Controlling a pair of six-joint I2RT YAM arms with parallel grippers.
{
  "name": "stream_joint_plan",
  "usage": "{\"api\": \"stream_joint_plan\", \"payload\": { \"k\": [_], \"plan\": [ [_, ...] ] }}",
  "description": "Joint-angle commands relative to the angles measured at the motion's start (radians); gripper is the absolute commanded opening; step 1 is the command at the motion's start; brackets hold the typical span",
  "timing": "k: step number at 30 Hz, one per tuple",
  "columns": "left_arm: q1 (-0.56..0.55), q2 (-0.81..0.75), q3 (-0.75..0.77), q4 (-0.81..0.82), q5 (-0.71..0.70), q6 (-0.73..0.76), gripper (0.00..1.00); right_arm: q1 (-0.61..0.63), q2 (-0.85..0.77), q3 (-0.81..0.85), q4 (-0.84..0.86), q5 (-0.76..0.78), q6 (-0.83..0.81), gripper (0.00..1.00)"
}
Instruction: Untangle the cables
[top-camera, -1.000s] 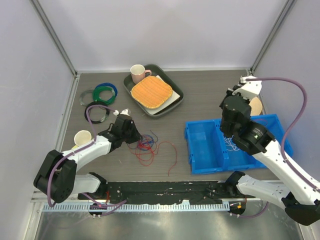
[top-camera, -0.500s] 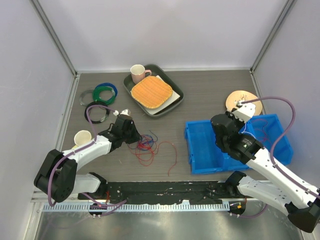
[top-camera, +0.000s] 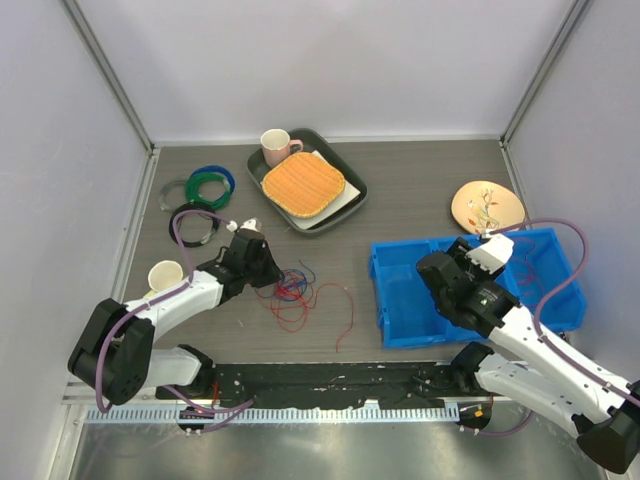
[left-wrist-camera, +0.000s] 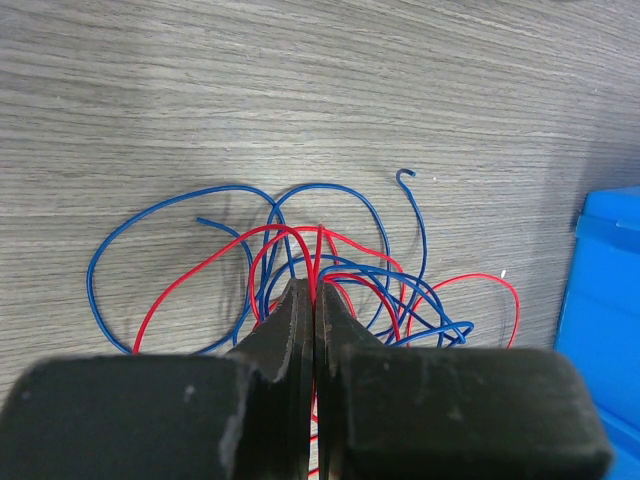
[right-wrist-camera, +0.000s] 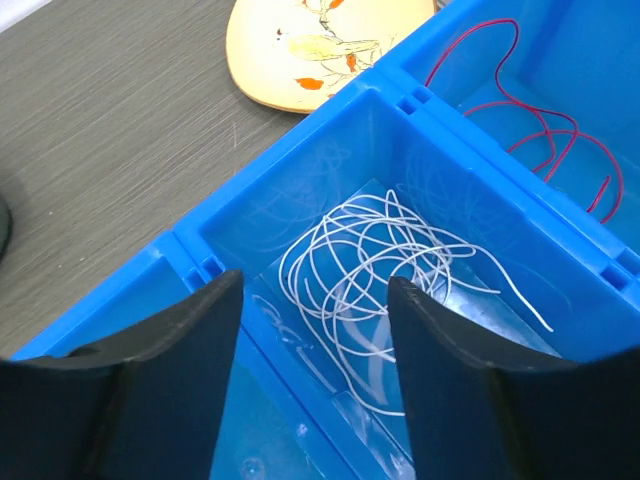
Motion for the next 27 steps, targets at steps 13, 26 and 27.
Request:
{"api": "stream_joint_plan", "payload": {
  "k": [13, 26, 27],
  "plan": [
    [-0.004, -0.048, 0.022, -0.014, 0.000, 0.000, 0.00, 0.008, -0.099, -0.011, 0.694, -1.019, -0.663, 0.90],
    [-0.001, -0.100, -0.004, -0.045, -0.048, -0.130, 0.00, 0.473, 0.663, 0.176, 0.981, -0.971, -0.949, 0.87],
    [-0.001, -0.100, -0.003, -0.065, -0.055, -0.138, 0.00, 0.473, 0.733, 0.205, 0.980, -0.975, -0.943, 0.85]
  ]
}}
